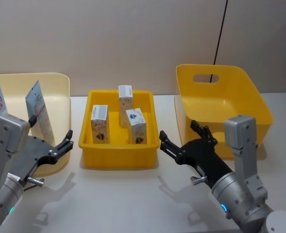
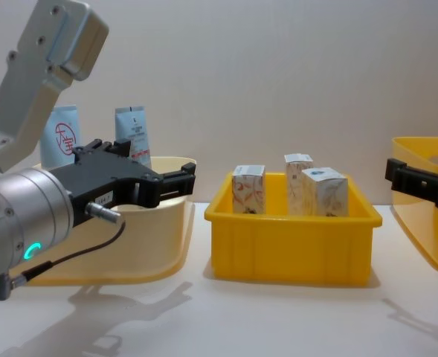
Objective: Bimanual collaborative sorting of washing and personal care products
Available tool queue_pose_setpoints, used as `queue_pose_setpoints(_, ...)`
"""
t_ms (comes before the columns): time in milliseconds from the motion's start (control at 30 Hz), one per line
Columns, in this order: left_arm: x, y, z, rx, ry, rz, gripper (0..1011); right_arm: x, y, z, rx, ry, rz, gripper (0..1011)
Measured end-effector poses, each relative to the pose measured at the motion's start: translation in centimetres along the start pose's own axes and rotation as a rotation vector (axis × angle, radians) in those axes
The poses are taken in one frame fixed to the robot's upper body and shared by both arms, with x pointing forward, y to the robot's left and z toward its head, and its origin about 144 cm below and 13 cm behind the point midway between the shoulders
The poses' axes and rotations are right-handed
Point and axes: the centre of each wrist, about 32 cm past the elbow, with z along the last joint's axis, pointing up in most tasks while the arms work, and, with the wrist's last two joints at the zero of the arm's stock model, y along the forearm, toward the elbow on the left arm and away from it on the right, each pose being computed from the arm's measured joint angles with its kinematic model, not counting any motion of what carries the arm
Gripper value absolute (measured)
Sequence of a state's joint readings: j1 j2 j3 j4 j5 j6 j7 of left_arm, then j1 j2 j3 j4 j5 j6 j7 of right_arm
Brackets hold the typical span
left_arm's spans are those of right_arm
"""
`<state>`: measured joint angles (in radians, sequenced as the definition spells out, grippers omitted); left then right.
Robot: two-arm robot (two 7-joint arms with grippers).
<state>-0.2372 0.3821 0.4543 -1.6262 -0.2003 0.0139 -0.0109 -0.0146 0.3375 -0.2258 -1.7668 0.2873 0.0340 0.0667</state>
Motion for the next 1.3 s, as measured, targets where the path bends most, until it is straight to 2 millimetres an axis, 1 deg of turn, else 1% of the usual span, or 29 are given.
queue_pose_setpoints(1300,0.00,0.00,0.00,0.000,0.000,0.000,1000,0.00,0.00,0.00,0.000,0.000,0.000,1001)
